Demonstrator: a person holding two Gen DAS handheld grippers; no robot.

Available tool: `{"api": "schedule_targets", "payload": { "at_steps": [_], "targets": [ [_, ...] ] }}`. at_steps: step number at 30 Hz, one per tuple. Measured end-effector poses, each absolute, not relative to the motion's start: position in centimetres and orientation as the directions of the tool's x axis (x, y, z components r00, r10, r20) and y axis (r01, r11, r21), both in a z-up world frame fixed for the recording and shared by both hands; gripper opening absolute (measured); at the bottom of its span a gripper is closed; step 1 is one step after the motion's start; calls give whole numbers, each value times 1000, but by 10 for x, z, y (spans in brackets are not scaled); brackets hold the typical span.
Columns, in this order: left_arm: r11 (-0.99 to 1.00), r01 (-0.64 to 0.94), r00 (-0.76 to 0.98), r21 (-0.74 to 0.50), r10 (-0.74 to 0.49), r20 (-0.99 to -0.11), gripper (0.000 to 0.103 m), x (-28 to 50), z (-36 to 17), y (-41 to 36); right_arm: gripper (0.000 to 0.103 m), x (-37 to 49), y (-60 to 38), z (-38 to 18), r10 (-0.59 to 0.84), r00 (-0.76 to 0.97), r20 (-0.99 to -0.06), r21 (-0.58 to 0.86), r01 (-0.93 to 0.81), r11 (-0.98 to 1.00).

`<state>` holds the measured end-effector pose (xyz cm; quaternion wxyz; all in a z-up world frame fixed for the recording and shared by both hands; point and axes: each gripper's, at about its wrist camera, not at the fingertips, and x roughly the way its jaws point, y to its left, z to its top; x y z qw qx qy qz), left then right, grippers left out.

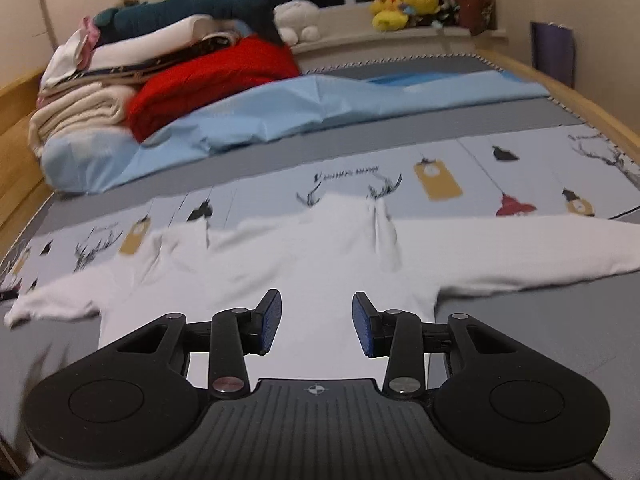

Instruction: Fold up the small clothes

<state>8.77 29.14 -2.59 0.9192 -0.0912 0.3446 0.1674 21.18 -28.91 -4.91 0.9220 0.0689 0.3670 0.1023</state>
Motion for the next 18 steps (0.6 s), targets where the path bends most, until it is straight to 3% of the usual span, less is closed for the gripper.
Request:
{"api": "schedule_targets", "payload": {
  "at_steps": [7, 9, 14, 18],
  "targets": [
    [830, -554, 610, -68, 350, -711, 66, 69, -55, 399, 42, 240, -267, -45, 166, 729, -664, 164, -74, 984],
    [813, -575, 601, -95, 340, -723, 66, 65, -65, 418, 42, 248, -263, -46, 178, 719, -672, 191, -64, 979],
    [762, -622, 590, -179, 306, -747, 81, 68, -91, 456, 42, 266, -247, -47, 179, 715, -676, 213, -43, 976],
    [681, -659, 597, -320, 214, -774, 82, 71, -118, 490, 42, 276, -234, -49, 176, 715, -677, 197, -54, 979]
  ]
}}
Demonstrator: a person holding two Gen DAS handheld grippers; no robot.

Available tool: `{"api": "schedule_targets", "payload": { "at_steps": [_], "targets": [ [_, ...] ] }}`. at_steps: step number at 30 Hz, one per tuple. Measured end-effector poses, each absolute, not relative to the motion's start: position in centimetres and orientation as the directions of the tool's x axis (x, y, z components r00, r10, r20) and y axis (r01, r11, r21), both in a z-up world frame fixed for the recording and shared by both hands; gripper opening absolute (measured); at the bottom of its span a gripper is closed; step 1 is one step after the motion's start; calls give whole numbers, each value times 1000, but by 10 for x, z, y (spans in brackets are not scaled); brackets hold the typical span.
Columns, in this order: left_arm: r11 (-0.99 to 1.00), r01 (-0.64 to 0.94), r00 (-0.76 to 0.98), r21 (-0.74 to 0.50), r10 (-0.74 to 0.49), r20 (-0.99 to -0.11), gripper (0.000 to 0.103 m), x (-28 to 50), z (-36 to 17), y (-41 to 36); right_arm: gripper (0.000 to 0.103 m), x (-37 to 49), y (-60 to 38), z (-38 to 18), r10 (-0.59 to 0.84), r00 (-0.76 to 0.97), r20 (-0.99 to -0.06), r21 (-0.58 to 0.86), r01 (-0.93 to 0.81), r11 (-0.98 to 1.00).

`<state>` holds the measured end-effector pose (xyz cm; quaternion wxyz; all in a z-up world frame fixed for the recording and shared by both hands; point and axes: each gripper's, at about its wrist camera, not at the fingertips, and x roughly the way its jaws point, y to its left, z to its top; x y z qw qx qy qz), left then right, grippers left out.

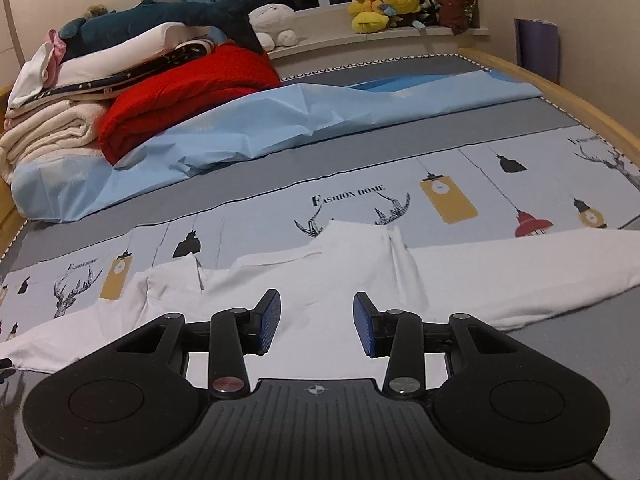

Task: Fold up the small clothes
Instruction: 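Grasp a sleeve with the left tool and fold it across the shirt body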

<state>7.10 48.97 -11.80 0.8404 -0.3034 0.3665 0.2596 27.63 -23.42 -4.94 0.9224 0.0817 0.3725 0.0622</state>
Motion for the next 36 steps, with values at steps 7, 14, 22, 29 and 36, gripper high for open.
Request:
{"api": "schedule_targets", "payload": {
  "at_steps": [7, 14, 22, 29, 36],
  "targets": [
    [515, -733, 632, -445, 274, -725, 79, 64, -121, 524, 42, 289, -220, -60, 178, 681, -710, 187, -63, 980],
    [573, -767, 564, -289, 387, -730, 8, 85, -93, 512, 42, 291, -213, -66, 158, 660, -734, 151, -69, 986],
    [817, -543, 737, -195, 352, -578, 7, 138, 12, 406, 12, 295, -212, -70, 218, 612, -760, 220, -73, 973],
    [928, -298, 837, -223, 142, -528, 6, 181, 86, 264, 10, 316, -211, -83, 289, 559, -777, 324, -37, 945],
    [965, -95, 784, -245, -80, -616, 6, 231, 17, 128, 10, 326, -209, -94, 349, 520, -780, 412, 7, 911]
  ]
}}
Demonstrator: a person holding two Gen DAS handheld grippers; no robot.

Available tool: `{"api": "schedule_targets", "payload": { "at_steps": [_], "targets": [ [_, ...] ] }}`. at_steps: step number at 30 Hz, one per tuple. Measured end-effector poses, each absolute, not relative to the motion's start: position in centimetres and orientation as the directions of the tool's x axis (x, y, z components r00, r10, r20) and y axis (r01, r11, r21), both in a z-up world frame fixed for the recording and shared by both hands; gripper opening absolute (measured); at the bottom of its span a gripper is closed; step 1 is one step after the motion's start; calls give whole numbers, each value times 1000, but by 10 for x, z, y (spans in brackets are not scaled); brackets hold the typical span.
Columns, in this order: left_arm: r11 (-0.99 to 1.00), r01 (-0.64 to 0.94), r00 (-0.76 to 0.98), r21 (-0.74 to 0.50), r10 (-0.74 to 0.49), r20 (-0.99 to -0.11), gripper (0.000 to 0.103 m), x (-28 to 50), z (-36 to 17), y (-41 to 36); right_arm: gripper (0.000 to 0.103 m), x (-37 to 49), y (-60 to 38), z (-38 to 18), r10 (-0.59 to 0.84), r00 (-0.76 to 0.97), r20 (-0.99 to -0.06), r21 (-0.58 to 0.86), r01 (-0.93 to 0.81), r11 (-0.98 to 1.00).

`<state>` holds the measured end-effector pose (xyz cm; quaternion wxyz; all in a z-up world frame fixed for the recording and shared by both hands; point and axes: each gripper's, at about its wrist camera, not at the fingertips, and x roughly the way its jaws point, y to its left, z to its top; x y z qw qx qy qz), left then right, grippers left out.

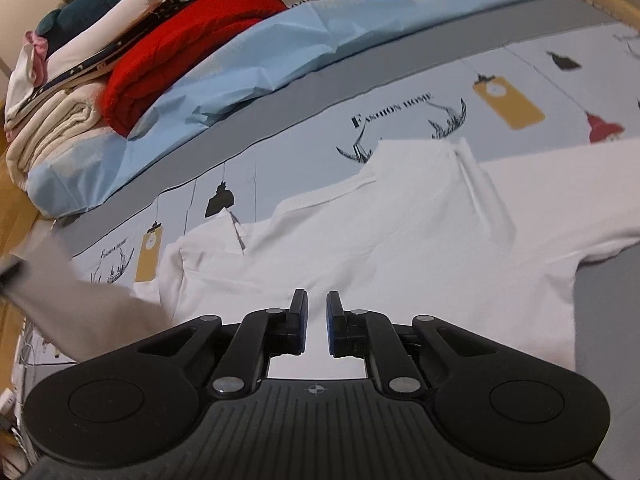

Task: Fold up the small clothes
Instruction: 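Grasp a sleeve with the left tool and fold it across the shirt body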

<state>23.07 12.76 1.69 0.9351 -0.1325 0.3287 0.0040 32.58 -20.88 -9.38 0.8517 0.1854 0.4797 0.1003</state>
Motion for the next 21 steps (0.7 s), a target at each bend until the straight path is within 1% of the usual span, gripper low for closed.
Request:
{"api": "schedule_targets", "payload": {
  "at_steps": [2, 4, 5, 7, 8, 9, 10, 11, 12, 14, 16, 18, 21],
  "targets": [
    [969, -46, 754, -241, -124, -645, 6, 248, 0, 102, 11, 327, -208, -96, 357, 512, -781, 424, 15, 905],
    [975, -16, 739, -220, -137, -660, 6, 260, -13, 81, 11, 329, -207, -97, 367, 502, -783, 432, 16, 902],
    [974, -5, 732, -227, -151, -664, 6, 264, -16, 73, 11, 331, -207, -98, 369, 500, -783, 436, 18, 900],
    [958, 34, 722, -284, -219, -656, 7, 270, -23, 60, 11, 335, -209, -99, 371, 498, -784, 446, 36, 894],
    [942, 65, 715, -330, -274, -643, 11, 272, -27, 59, 11, 336, -210, -100, 371, 497, -784, 452, 48, 891],
    [920, 94, 696, -381, -334, -635, 19, 275, -30, 55, 11, 339, -211, -102, 372, 495, -786, 458, 60, 887],
    [905, 115, 677, -410, -373, -634, 37, 276, -31, 55, 11, 341, -212, -104, 370, 492, -788, 460, 72, 885],
    [903, 119, 679, -412, -377, -631, 42, 277, -30, 56, 11, 343, -212, -106, 368, 487, -792, 460, 80, 884],
    [916, 109, 695, -386, -348, -629, 42, 276, -26, 59, 12, 345, -212, -108, 367, 481, -797, 460, 88, 884],
    [934, 77, 717, -349, -295, -632, 42, 278, -22, 73, 22, 349, -212, -113, 364, 469, -805, 459, 103, 882],
    [929, 24, 732, -368, -267, -627, 42, 277, -18, 94, 29, 352, -209, -118, 363, 456, -813, 454, 105, 885],
    [920, -11, 734, -392, -258, -628, 42, 277, -18, 112, 31, 355, -204, -122, 365, 438, -821, 447, 98, 889],
    [930, -60, 735, -363, -205, -647, 42, 277, -14, 132, 35, 358, -191, -130, 374, 411, -831, 441, 78, 894]
  ]
}}
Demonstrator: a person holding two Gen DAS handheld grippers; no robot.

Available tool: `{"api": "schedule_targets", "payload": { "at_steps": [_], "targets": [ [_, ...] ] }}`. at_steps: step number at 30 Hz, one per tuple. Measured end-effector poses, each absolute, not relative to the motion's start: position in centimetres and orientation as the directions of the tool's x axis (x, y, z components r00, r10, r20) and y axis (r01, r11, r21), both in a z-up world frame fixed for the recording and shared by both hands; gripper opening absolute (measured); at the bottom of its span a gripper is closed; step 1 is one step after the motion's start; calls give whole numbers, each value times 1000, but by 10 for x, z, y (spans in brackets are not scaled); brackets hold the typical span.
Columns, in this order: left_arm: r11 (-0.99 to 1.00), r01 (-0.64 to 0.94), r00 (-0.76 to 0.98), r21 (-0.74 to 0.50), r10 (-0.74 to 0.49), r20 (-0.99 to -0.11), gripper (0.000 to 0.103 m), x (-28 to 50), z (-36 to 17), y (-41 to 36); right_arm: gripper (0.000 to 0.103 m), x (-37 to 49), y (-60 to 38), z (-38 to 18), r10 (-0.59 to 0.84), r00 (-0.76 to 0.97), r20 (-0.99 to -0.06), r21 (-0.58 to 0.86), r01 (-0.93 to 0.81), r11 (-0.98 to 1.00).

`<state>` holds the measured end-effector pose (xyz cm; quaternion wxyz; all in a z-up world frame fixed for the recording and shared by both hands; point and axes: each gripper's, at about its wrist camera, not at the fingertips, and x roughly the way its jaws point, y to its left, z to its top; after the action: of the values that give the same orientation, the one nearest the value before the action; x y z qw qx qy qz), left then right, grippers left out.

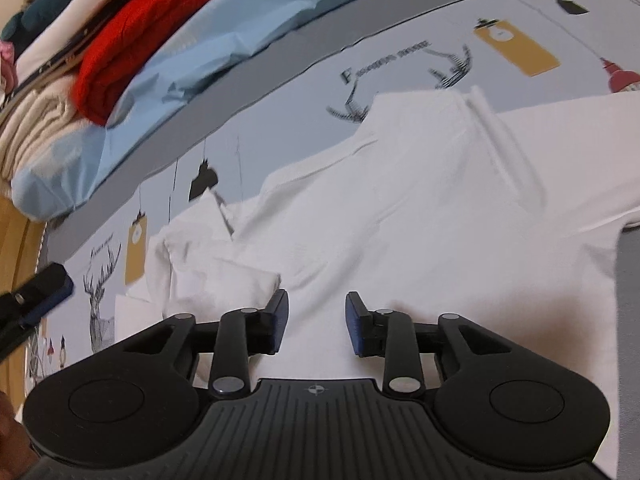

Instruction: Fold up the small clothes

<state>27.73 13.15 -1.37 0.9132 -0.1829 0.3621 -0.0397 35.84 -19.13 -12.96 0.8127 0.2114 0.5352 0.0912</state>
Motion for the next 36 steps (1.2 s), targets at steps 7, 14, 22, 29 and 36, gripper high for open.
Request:
{"api": "schedule_targets", "payload": {
  "at_steps": [7, 14, 22, 29, 36],
  "targets": [
    [893, -298, 695, -337, -39, -718, 42, 274, -13, 192, 40, 351, -122, -126, 426, 403, -810, 372, -208, 904],
    [861, -395, 684, -321, 42, -728, 42, 263, -5, 234, 42, 342, -61, -134, 392, 417, -820, 209, -420, 883],
    [864, -411, 678, -291, 76, -731, 42, 261, -3, 246, 6, 348, -75, -117, 379, 497, -781, 202, -374, 905],
    [864, -415, 680, -286, 85, -728, 42, 263, -2, 248, 5, 332, -183, -55, 268, 807, -526, 337, -92, 937],
    [883, -398, 646, -247, 79, -759, 42, 272, -11, 235, 5, 333, -299, -119, -28, 601, -799, 295, 433, 852]
  ]
}}
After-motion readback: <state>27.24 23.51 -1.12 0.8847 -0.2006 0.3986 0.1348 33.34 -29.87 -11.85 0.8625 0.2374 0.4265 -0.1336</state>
